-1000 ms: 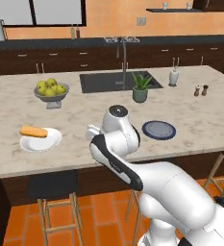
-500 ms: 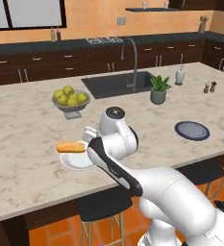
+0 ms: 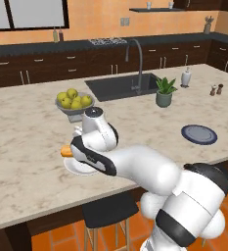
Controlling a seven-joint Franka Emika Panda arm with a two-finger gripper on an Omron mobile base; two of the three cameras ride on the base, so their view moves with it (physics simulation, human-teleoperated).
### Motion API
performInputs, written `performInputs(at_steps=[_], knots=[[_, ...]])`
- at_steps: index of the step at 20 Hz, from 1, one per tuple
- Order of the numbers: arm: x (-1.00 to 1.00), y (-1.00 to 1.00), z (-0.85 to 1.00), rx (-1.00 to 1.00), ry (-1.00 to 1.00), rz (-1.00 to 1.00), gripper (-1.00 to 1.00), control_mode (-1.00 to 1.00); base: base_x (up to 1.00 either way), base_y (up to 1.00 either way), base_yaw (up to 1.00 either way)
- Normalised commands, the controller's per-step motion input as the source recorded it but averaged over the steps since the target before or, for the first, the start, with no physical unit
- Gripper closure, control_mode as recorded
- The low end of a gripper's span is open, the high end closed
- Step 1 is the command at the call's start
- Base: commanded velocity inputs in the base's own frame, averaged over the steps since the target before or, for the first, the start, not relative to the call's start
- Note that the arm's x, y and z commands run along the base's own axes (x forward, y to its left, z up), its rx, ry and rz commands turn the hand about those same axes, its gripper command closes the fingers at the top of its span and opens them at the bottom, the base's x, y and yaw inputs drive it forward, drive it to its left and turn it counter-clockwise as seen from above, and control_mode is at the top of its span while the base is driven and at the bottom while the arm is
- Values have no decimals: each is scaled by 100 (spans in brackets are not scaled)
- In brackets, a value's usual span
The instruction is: Place one bun and one sausage from the bowl on each plate.
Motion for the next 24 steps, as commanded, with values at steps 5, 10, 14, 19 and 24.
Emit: performInputs(at_steps=[5,10,14,19,24], knots=[[5,0,-85,0,3,-1,100,-100,0,0,0],[60,0,-37,0,-1,-6,-100,-100,0,0,0],[14,0,-3,0,0,-1,-100,-100,0,0,0],[-1,-2,24,0,-7,0,-100,-100,0,0,0],[-88,-81,87,7,-23,1,-100,-100,0,0,0]])
